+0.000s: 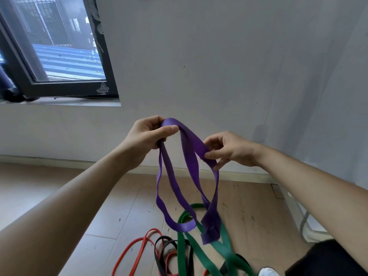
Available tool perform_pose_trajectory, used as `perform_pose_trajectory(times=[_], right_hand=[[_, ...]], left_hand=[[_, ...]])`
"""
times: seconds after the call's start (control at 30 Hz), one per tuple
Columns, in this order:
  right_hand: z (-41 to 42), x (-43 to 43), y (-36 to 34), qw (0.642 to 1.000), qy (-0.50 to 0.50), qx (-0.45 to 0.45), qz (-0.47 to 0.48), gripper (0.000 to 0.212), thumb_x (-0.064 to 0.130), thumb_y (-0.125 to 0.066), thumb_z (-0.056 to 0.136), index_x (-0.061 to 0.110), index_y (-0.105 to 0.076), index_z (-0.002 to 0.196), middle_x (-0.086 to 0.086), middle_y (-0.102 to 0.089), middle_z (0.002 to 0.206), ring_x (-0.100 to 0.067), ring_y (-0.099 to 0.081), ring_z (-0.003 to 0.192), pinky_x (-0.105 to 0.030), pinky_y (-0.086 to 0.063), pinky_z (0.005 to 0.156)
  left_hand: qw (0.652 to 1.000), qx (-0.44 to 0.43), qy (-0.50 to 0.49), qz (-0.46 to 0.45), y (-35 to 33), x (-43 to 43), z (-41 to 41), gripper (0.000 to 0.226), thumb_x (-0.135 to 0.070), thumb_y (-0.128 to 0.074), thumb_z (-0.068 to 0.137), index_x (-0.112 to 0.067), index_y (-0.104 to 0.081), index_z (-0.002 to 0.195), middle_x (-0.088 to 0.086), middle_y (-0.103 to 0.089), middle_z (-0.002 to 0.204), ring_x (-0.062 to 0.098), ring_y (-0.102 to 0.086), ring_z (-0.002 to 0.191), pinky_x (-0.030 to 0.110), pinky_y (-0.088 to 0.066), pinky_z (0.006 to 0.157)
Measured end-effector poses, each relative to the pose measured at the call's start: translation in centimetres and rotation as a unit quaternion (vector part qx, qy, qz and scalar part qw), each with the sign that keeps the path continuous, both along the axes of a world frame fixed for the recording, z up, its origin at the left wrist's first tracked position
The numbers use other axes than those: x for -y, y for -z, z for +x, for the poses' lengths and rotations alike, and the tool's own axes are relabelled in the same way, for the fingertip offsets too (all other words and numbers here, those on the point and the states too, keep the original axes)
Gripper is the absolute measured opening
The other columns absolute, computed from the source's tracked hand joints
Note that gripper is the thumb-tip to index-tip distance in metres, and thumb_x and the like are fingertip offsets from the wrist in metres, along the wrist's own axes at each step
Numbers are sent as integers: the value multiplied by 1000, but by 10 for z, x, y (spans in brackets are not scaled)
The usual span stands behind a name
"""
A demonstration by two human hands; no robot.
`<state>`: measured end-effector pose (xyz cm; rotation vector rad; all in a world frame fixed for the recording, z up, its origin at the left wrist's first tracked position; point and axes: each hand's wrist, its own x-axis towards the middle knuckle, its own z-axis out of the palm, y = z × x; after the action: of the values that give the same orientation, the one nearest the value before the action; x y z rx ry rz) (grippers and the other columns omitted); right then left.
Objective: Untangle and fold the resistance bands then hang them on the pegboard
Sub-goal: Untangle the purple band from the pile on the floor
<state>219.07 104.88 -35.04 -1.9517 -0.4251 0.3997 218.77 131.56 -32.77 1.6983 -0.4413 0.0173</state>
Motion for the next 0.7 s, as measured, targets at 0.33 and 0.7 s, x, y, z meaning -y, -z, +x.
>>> perform_pose_trajectory(times=[0.33, 0.7], right_hand=[[7, 5, 0, 972, -5, -146, 186, 28, 31, -64, 96, 8, -64, 112, -5, -62, 87, -16, -60, 79, -28, -55, 68], [19, 15, 20, 962, 122, 136, -204, 8, 9, -69, 92, 11, -70, 99, -5, -68, 91, -22, -69, 81, -35, -64, 64]], left_hand=[[998, -1, -59, -26, 3, -17, 10, 18, -22, -77, 86, -11, -70, 98, -8, -56, 69, 9, -48, 66, 25, -37, 62], [996, -26, -52, -60, 0, -16, 10, 14, -20, -76, 87, -11, -67, 93, 1, -48, 70, 10, -41, 61, 15, -37, 51]])
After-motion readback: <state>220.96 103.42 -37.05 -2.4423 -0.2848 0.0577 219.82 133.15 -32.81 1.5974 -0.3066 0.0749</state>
